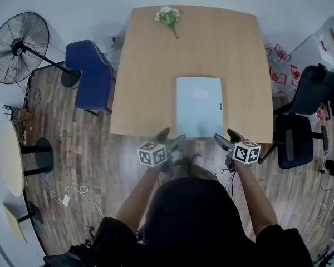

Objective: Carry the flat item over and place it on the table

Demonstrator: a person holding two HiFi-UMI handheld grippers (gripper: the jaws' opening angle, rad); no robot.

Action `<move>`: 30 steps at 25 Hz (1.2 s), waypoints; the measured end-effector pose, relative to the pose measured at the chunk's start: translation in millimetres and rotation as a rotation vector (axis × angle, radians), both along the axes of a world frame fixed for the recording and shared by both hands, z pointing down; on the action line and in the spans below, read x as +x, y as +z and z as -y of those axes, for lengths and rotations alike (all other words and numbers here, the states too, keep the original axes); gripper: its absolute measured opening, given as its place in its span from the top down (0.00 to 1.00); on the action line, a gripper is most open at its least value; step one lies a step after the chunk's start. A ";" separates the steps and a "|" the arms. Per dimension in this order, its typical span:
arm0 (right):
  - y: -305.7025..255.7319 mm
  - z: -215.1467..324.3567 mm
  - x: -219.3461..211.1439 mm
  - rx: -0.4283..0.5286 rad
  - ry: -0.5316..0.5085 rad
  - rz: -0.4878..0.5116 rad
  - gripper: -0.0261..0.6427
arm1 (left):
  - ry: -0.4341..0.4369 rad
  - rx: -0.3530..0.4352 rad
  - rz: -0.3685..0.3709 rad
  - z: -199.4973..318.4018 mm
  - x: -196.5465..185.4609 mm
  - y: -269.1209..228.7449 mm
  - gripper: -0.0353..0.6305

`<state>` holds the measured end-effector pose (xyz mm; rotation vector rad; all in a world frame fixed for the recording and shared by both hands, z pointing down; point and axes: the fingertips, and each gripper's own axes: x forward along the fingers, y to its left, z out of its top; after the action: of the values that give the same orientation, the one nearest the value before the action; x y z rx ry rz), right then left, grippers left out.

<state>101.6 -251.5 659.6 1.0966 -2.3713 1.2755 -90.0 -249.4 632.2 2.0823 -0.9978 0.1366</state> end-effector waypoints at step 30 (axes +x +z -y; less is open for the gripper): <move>-196.1 18.5 26.8 0.564 0.343 -0.242 0.96 | -0.306 0.459 0.288 13.8 -82.4 -166.1 0.95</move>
<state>128.4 -270.0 463.5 1.7634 -2.4806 0.4960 -172.4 -263.2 466.2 2.3229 -1.6360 0.0532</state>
